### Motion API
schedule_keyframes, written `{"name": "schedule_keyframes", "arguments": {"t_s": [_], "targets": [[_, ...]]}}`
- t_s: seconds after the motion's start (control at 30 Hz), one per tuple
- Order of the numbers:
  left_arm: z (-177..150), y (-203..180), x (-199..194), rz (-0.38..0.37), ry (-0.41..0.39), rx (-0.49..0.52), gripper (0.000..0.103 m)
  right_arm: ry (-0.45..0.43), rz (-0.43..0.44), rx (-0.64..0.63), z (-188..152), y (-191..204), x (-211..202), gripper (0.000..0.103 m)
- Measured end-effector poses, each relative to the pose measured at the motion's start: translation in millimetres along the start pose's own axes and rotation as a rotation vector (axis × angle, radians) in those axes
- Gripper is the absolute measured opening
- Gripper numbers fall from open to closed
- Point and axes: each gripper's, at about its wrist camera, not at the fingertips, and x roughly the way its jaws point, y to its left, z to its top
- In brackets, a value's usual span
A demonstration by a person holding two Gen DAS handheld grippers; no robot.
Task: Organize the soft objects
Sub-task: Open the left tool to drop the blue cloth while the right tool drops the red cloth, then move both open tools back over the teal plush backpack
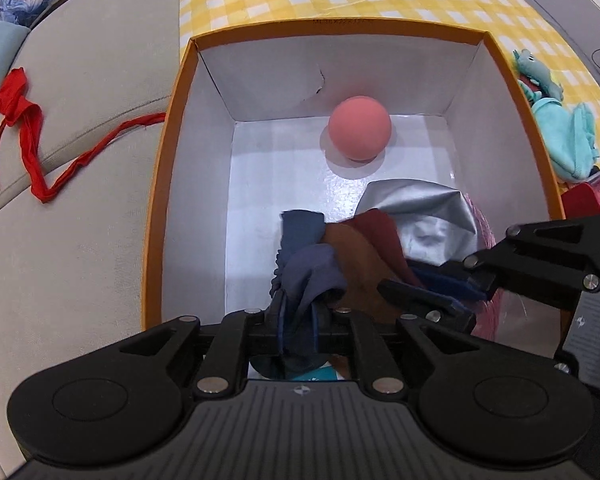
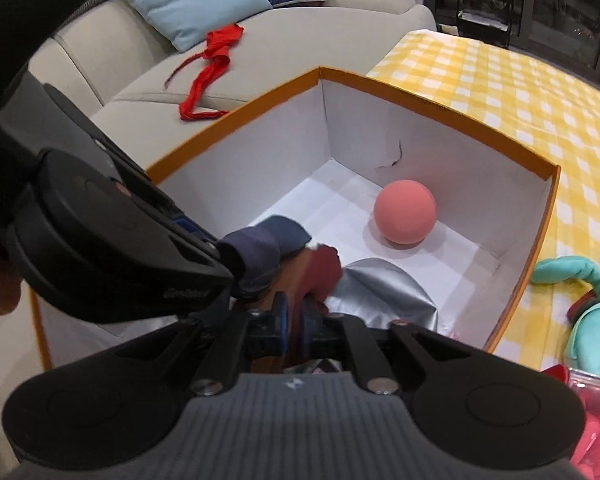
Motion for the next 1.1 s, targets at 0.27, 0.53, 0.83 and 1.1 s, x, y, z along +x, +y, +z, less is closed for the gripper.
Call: {"name": "schedule_keyframes", "arguments": {"t_s": [0.27,0.53,0.83,1.1], "targets": [[1,4,-13,0.073,-0.020,-0.018,0.050,-0.042,-0.056,-0.018,1,-2,-8,0.034],[5,6,-35,0.095,-0.047,-0.046,0.058,-0.094,-0.053,-0.002,8,-11,-31,0.044],[7,-4,-67,0.165,-0.111,-0.052,0.069,-0.135,-0.040,0.008,12,-18,-56,0.045],[7,-9,-100,0.226,-0.225,-0.111,0.082,-0.166,-0.025,0.000,13,-23,-79,0.048]]}}
